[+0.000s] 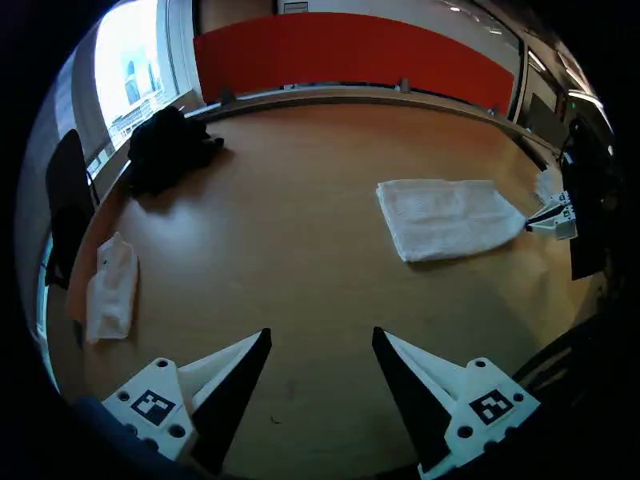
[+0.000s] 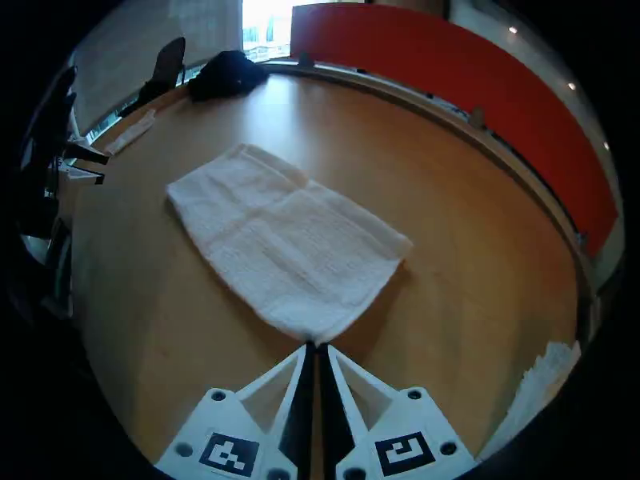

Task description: Fold towel

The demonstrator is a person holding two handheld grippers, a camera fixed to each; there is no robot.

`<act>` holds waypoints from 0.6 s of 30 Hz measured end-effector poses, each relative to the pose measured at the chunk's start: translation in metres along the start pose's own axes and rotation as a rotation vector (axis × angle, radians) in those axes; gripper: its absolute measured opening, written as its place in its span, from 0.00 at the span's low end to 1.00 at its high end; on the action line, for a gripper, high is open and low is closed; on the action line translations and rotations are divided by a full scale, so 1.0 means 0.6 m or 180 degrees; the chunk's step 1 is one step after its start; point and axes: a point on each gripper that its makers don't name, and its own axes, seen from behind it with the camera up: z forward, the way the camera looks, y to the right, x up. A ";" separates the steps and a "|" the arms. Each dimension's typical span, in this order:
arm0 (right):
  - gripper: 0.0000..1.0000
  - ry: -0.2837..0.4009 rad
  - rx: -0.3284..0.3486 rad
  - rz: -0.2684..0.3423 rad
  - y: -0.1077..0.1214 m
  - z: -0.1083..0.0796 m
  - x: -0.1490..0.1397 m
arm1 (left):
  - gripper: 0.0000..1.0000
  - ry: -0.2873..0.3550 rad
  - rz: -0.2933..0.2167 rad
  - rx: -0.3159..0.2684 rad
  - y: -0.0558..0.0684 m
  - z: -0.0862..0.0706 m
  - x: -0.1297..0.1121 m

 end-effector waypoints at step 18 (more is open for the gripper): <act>0.04 0.0285 -0.0155 -0.0292 0.024 -0.060 0.088 | 0.94 0.0034 -0.0028 0.0028 -0.009 -0.010 0.001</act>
